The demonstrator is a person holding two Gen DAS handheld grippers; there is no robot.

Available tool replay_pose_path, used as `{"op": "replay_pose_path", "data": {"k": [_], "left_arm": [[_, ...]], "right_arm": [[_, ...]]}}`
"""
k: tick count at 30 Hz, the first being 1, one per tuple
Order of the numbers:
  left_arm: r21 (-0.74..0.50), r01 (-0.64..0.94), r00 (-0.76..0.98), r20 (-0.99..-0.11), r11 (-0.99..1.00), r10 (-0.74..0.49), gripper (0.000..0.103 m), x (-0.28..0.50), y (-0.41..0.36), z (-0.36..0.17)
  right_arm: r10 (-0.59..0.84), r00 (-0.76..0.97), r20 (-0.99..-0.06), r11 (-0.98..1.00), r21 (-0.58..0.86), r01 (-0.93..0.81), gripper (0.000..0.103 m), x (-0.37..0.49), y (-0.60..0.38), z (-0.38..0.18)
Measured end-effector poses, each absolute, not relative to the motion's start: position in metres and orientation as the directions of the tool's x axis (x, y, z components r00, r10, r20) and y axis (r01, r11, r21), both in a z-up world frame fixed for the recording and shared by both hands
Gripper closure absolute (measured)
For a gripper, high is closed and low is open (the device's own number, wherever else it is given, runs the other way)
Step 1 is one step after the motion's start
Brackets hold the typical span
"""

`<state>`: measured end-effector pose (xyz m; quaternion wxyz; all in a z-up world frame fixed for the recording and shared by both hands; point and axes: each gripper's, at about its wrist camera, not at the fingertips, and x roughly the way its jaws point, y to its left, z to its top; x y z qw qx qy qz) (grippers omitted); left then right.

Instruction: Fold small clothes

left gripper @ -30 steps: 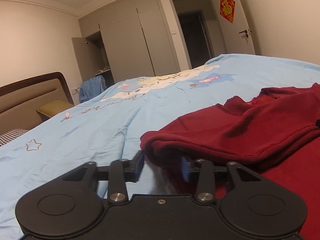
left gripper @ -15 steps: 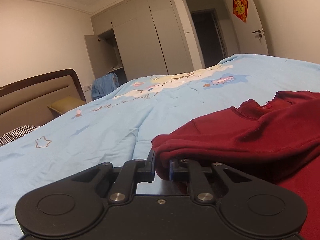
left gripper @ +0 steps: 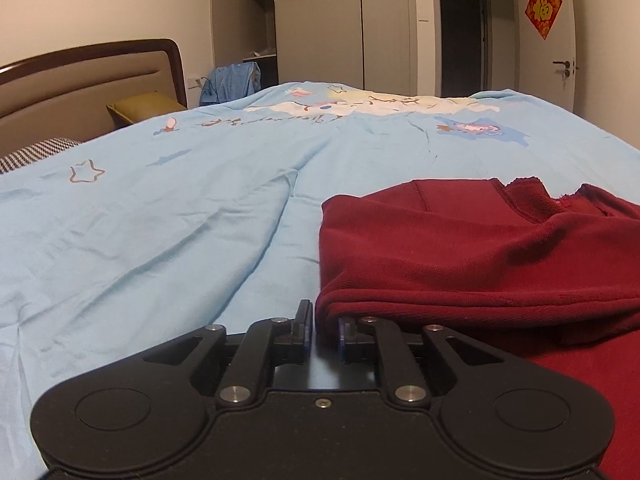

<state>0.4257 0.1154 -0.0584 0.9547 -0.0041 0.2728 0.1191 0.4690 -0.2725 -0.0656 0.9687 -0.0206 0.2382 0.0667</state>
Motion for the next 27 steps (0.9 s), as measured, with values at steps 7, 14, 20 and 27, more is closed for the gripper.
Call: {"op": "replay_pose_path", "data": {"k": [7,14,20,27], "left_arm": [[0.053,-0.197,0.806,-0.56,0.979,0.192,0.04,0.407,0.116,-0.049],[0.075,-0.103,0.816,-0.563,0.992,0.128,0.017,0.349,0.107,-0.039],[-0.01,-0.045,0.799,-0.601,0.999,0.03,0.007,0.297,0.102,-0.047],[0.048,-0.045,0.789,-0.611,0.998,0.065,0.001,0.25,0.097,-0.059]], "right_arm": [[0.131,0.866,-0.482,0.989,0.009,-0.145,0.0,0.47,-0.274,-0.063],[0.121,0.834,-0.539,0.979,-0.071,-0.189,0.0,0.438,-0.273,-0.057],[0.129,0.816,-0.564,0.974,-0.081,-0.21,0.0,0.391,-0.289,-0.055],[0.103,0.8,-0.591,0.965,-0.136,-0.225,0.0,0.326,-0.312,-0.063]]}}
